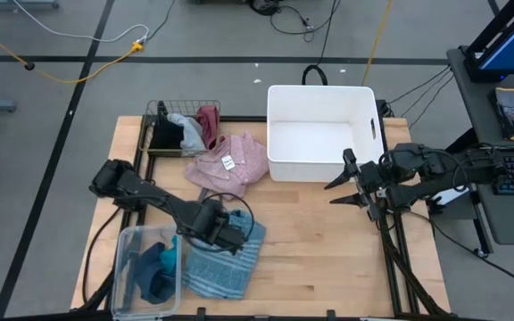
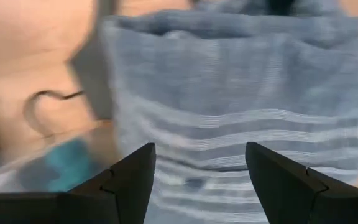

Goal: Pick & Place Cloths
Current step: Put the blue shirt into the white bin

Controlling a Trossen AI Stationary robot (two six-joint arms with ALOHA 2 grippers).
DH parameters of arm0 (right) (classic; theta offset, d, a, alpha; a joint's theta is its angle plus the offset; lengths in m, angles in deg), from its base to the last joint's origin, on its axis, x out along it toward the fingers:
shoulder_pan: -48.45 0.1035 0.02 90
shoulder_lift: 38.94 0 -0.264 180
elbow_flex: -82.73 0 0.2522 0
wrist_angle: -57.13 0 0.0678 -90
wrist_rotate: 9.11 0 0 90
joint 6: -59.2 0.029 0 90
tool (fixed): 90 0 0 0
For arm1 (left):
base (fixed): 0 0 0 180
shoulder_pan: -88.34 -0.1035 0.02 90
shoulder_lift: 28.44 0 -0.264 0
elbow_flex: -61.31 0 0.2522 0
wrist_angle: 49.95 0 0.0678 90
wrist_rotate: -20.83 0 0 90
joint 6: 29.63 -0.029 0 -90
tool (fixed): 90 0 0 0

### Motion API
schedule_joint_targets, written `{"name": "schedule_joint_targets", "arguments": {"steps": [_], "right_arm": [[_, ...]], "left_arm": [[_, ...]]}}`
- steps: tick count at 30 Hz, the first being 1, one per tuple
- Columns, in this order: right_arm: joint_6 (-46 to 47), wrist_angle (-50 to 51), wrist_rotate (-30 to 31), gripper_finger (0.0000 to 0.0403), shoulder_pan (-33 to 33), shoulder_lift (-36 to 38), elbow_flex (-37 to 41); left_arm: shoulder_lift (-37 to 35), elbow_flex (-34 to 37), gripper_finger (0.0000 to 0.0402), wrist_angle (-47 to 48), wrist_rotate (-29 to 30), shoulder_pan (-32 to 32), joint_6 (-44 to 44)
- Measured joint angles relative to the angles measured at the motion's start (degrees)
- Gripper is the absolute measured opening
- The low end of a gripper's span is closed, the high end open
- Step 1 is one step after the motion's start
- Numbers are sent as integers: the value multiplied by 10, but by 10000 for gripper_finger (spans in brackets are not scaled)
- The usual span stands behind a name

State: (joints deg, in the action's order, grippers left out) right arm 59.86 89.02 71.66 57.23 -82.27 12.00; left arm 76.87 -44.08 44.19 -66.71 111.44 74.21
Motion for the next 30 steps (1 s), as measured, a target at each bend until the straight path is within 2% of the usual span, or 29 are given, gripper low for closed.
{"name": "schedule_joint_targets", "arguments": {"steps": [12, 21, 25, 27, 30], "right_arm": [[0, 0, 0, 164, 0, 0, 0], [1, -1, 1, 164, 0, 0, 0], [1, -3, 2, 164, 0, 0, 0], [1, -6, 2, 164, 0, 0, 0], [1, -14, 2, 164, 0, 0, 0]], "left_arm": [[0, 104, 255, -153, -9, -11, -23], [0, 208, 255, -305, -12, -27, -80], [0, 237, 253, -331, -12, -32, -95], [-1, 245, 241, -334, -12, -32, -95], [-1, 247, 197, -335, -8, -32, -98]]}}
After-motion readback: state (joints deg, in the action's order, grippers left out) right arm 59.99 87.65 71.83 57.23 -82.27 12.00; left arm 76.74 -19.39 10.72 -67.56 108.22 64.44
